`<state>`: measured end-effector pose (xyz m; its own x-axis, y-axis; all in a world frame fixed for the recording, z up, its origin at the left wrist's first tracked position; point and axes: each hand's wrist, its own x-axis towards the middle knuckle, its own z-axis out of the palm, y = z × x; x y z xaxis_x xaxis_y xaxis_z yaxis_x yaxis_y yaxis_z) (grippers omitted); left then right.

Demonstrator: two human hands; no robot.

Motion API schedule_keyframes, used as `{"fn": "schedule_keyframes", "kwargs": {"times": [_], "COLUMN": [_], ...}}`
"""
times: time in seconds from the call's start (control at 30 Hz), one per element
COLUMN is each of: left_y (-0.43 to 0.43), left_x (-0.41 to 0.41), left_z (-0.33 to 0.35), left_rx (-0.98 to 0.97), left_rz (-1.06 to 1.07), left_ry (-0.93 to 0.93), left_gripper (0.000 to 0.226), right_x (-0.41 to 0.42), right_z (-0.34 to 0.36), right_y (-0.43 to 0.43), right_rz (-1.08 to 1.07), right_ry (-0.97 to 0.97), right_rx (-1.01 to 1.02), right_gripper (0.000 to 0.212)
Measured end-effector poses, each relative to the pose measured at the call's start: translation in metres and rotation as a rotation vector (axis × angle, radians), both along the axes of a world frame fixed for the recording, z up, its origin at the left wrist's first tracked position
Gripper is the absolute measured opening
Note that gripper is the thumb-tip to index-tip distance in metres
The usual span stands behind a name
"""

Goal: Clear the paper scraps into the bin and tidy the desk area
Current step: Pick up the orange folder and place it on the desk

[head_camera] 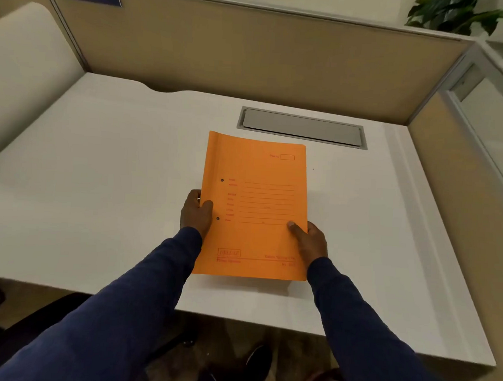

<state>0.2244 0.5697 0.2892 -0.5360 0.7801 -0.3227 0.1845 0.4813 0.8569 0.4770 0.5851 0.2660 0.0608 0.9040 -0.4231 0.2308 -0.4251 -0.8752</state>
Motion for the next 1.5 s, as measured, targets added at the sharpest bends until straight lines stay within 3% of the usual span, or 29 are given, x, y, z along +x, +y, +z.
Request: {"fn": "schedule_keyframes", "kwargs": {"times": [0.47,0.87,1.03,1.23,1.5], "left_y": [0.076,0.176,0.214,0.247,0.296], "left_x": [-0.045,-0.137,-0.176,-0.216,-0.247], "left_z": [-0.011,-0.029,-0.042,-0.058,-0.073], "left_rx": [-0.051,-0.071,-0.090,-0.136,-0.211], "left_rz": [0.043,-0.007,0.005,0.034,0.011], "left_ry": [0.056,0.095,0.142,0.193,0.380], "left_gripper": [0.035,0.043,0.041,0.042,0.050], "right_x": [-0.052,-0.158,-0.207,-0.248,-0.285], "right_z": [-0.008,-0.026,-0.033,-0.043,-0.051], "right_y": [0.083,0.164,0.199,0.234,0.275], "right_rz": [0.040,-0.054,-0.049,-0.017,0.034], "right_ry": [-0.084,-0.182,-0.236,-0.269,-0.359], "right_rx": [-0.016,-0.043,-0.022,-0.021,0.069], "right_gripper": [0.019,0.017,0.030,0.030,0.047]}}
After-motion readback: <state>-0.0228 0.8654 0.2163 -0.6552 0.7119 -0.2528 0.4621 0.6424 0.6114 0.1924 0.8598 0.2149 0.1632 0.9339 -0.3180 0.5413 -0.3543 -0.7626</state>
